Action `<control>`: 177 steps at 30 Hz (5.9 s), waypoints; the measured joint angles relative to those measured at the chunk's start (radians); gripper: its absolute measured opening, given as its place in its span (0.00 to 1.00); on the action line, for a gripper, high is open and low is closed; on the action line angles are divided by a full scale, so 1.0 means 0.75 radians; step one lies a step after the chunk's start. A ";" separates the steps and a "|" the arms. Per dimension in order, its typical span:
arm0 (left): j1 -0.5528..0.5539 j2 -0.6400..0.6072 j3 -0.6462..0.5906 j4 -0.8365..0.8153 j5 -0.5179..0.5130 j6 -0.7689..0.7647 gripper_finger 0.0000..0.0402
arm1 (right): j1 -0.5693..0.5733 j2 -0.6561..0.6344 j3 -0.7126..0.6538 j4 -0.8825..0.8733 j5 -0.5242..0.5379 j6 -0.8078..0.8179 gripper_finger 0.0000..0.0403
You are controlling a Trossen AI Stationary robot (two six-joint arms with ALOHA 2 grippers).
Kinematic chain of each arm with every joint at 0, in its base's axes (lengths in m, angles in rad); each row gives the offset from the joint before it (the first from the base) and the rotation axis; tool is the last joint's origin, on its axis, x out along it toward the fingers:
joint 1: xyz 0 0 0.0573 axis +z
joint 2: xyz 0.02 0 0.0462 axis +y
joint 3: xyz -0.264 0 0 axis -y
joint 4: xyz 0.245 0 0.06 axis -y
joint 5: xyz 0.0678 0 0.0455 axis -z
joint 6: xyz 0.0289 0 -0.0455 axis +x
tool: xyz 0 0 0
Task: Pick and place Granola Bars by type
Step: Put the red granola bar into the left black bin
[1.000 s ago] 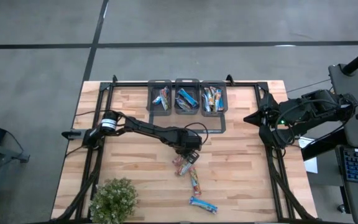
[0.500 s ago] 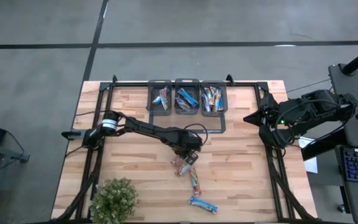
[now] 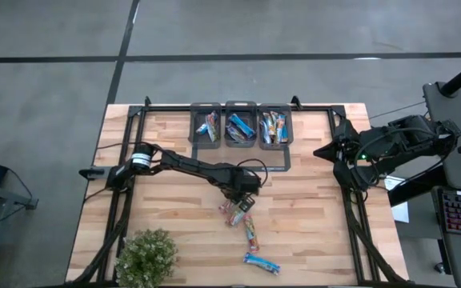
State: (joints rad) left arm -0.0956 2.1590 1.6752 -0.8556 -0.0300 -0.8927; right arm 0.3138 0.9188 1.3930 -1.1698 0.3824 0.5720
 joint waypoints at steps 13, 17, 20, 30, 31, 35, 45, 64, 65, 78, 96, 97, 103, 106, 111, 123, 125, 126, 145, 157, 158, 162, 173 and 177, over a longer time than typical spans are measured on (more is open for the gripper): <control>0.003 -0.036 0.035 -0.073 0.002 0.004 0.10 | 0.000 0.000 0.000 0.000 0.018 0.001 0.02; 0.013 -0.065 0.063 -0.118 -0.046 0.013 0.10 | 0.001 0.000 0.000 0.000 0.018 0.001 0.02; 0.030 -0.087 0.104 -0.174 -0.077 0.038 0.10 | 0.000 0.000 0.000 0.001 0.018 0.001 0.02; 0.188 -0.285 0.138 -0.280 -0.276 0.124 0.10 | 0.000 0.000 0.000 0.003 0.017 0.008 0.02; 0.217 -0.308 0.134 -0.281 -0.280 0.132 0.10 | 0.000 0.000 -0.001 0.002 0.017 0.009 0.02; 0.340 -0.385 0.121 -0.265 -0.336 0.157 0.10 | 0.000 0.001 -0.003 0.002 0.016 0.011 0.02; 0.662 -0.441 0.114 -0.261 -0.344 0.136 0.10 | 0.000 0.000 -0.003 0.003 0.016 0.016 0.02; 0.856 -0.435 -0.131 -0.132 -0.289 0.058 0.10 | 0.000 0.000 -0.005 0.002 0.016 0.016 0.02; 0.858 -0.435 -0.144 -0.102 -0.290 0.061 0.10 | 0.000 0.000 -0.005 0.001 0.016 0.016 0.02; 0.911 -0.434 -0.212 -0.035 -0.251 0.140 0.22 | 0.000 0.000 -0.005 0.000 0.013 0.042 0.02; 0.774 -0.478 -0.208 -0.032 -0.074 0.191 0.34 | 0.000 0.000 -0.005 0.000 0.013 0.029 0.02; 0.748 -0.494 -0.208 -0.034 -0.073 0.200 0.34 | 0.000 0.000 -0.005 0.001 0.013 0.027 0.02; 0.541 -0.613 -0.208 -0.036 -0.075 0.203 0.32 | 0.000 0.000 -0.007 0.002 0.013 0.010 0.02; 0.413 -0.687 -0.208 -0.020 -0.085 0.203 0.31 | 0.000 0.001 -0.012 0.001 0.013 0.004 0.02; 0.201 -0.787 -0.208 0.050 -0.152 0.251 0.31 | 0.001 0.001 -0.021 0.000 0.013 0.001 0.02; -0.300 -0.812 -0.212 0.327 -0.290 0.622 0.31 | 0.000 0.002 -0.039 0.049 0.014 -0.002 0.02; -0.334 -0.790 -0.213 0.338 -0.316 0.649 0.31 | 0.000 0.002 -0.045 0.058 0.014 -0.003 0.02; -0.340 -0.783 -0.213 0.348 -0.319 0.638 0.31 | 0.000 0.002 -0.048 0.061 0.014 -0.002 0.02; -0.339 -0.775 -0.218 0.414 -0.290 0.442 0.44 | 0.001 0.002 -0.115 0.105 -0.028 0.057 0.02; -0.319 -0.557 -0.189 0.398 -0.252 0.176 0.47 | 0.000 0.017 -0.114 0.116 -0.023 -0.003 0.02; -0.311 -0.536 -0.178 0.388 -0.247 0.154 0.47 | 0.001 0.020 -0.114 0.116 -0.023 -0.005 0.02; -0.274 -0.473 -0.147 0.367 -0.209 0.077 0.47 | 0.000 0.029 -0.114 0.114 -0.022 -0.010 0.02; -0.174 -0.451 -0.119 0.371 -0.077 0.114 0.47 | 0.000 0.047 -0.115 0.103 -0.018 -0.032 0.02; -0.165 -0.451 -0.115 0.372 -0.018 0.132 0.47 | 0.000 0.053 -0.115 0.103 -0.018 -0.035 0.02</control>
State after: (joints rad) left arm -0.2196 1.8209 1.5890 -0.5762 -0.0434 -0.7937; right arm 0.3138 0.9586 1.3067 -1.0924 0.3691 0.5461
